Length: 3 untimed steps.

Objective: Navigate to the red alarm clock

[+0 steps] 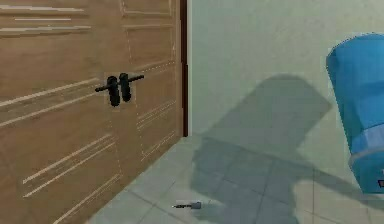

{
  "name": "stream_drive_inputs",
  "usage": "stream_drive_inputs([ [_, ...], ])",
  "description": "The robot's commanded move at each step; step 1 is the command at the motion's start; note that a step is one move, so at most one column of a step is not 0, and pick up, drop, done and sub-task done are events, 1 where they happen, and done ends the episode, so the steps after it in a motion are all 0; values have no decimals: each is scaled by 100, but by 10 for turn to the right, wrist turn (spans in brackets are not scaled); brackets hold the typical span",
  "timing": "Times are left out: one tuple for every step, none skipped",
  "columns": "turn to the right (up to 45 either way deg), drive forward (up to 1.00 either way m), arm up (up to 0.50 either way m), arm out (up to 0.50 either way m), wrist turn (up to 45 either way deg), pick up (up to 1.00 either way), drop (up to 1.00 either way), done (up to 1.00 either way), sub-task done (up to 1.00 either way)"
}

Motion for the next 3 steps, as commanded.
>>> stream_drive_inputs([
  [-450,0,0,0,0,0,0,0,0],
  [-450,0,0,0,0,0,0,0,0],
  [-450,0,0,0,0,0,0,0,0],
])
